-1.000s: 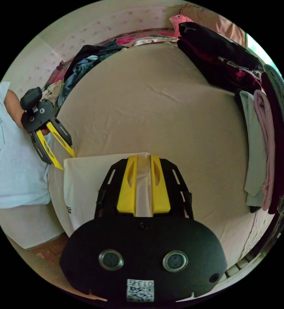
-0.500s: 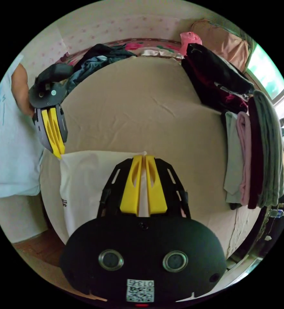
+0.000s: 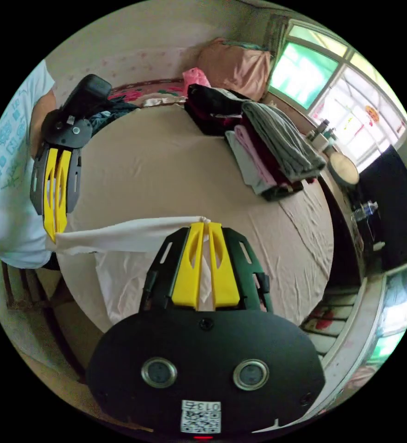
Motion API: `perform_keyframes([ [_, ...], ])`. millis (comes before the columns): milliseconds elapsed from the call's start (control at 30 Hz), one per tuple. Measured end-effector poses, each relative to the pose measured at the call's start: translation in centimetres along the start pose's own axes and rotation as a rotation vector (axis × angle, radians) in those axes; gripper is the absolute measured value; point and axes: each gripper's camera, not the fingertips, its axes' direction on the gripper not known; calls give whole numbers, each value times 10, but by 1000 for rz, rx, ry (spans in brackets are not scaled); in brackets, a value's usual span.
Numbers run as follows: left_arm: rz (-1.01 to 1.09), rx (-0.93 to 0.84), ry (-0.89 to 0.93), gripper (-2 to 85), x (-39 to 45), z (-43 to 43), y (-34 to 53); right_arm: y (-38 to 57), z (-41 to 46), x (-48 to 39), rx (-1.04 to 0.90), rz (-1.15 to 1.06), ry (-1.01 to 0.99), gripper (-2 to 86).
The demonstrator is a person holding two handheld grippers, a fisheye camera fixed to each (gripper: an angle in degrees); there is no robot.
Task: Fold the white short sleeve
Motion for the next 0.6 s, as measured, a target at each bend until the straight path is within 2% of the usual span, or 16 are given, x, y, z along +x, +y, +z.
perform_keyframes([
  [167,81,-120,-47,5,-6,77,-60,100,23,9,-82,210,26,21],
  [333,62,-204,-60,24,-24,131,-79,181,51,12,-114,459,-9,53],
  [433,65,-201,6,50,-26,129,-72,224,42,12,-112,609,-18,65],
  [500,89,-163,21,56,-22,113,-65,263,9,6,-37,786,77,65],
  [600,156,-91,-139,58,-14,77,-52,287,-25,-26,79,869,89,69],
])
